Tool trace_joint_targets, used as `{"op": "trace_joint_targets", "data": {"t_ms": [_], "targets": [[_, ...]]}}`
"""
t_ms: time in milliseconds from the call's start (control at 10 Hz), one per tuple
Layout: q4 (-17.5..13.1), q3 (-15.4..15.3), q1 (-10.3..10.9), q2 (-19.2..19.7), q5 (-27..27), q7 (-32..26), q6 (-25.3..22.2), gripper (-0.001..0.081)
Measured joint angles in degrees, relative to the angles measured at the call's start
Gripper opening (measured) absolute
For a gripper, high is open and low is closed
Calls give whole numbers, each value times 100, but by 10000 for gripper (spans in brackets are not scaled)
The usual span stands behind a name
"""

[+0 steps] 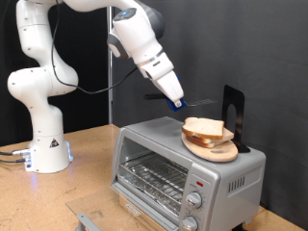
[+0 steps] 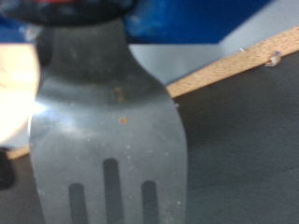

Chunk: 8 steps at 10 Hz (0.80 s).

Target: Make a piece of toast with the oven

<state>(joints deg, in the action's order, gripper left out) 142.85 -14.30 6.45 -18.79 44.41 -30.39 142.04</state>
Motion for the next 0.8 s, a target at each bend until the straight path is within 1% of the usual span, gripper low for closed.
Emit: {"op": "trace_joint_targets", "data": {"t_ms": [100,400,500,700,800], "targets": [[158,58,-48,-157,11,1,137,394],[525,305,-337,-565,-12,-49,248,394],[622,398,-453,-668,-59,-85,255,394],[780,558,-754,-776,-342,-94,225,394],[820,630,-912,-777,-536,-71,94,394]]}}
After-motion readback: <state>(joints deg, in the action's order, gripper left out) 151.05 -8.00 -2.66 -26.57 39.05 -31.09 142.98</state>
